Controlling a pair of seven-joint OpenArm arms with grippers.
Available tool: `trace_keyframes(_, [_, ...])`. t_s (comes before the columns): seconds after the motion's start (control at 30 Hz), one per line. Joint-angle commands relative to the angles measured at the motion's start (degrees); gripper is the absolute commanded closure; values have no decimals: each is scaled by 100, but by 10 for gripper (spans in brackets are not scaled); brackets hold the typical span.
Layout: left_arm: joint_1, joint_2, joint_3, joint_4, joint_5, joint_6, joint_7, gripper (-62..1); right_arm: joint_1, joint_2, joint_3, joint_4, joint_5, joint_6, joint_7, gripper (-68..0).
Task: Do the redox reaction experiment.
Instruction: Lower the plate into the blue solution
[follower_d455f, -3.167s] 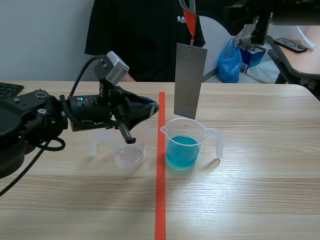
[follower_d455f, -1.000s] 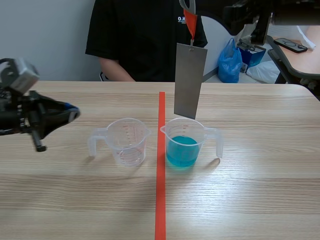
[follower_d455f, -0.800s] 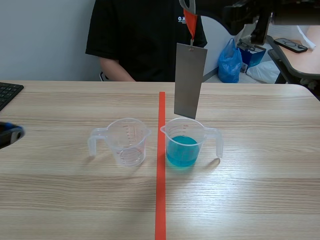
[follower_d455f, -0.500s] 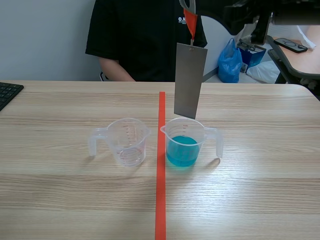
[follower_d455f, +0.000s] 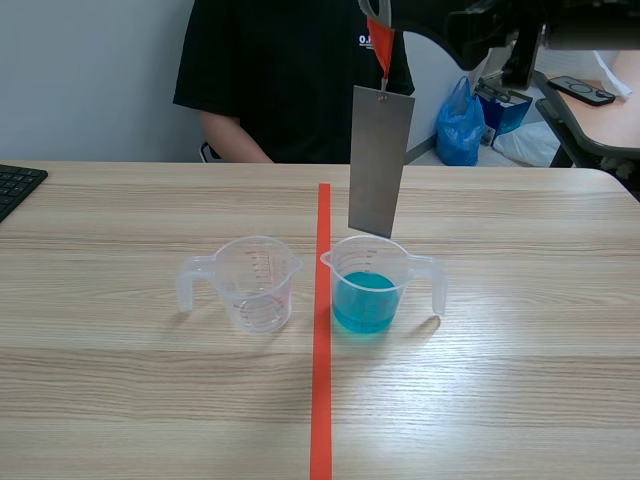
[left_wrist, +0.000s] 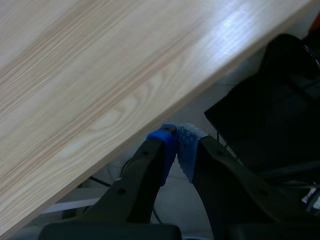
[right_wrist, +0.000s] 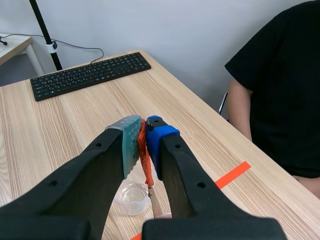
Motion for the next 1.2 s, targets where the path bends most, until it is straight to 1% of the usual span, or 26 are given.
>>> trace_keyframes(0.0, [35,66,-26,168,85,105,-81,-40,114,42,59,55,98,-39,79,-13])
trace_keyframes(0.1, [179,260,-26,372,356,144,-79,-40,114,42,59,55,98,-39,61,-13])
trace_keyframes(0.17, [216,295,-26,437,501,140,-66,-40,114,42,59,52,98,-39,42,-13])
trace_keyframes(0.43, [216,142,-26,437,501,142,-55,-40,83,26,52,-157,98,-11,66,-13])
trace_keyframes(0.5, [216,144,-26,437,501,151,-55,-40,83,24,39,-267,103,94,144,-13])
trace_keyframes(0.63, [219,146,-24,437,498,151,-55,-40,83,24,-46,-428,101,111,221,-13])
trace_keyframes(0.73, [219,146,-24,437,501,155,-26,-40,83,24,-116,-544,101,249,221,-13])
trace_keyframes(0.97, [219,146,-24,437,498,162,-20,-40,83,9,-247,-957,96,310,352,-13])
trace_keyframes(1.07, [219,146,-24,435,501,160,-15,-40,83,9,-308,-1204,76,442,503,-13])
trace_keyframes(1.13, [219,146,-24,435,501,160,-15,-40,83,-4,-345,-1355,31,448,570,-13])
trace_keyframes(1.17, [219,149,-24,435,501,160,-15,-40,83,-7,-367,-1432,-26,507,629,-13])
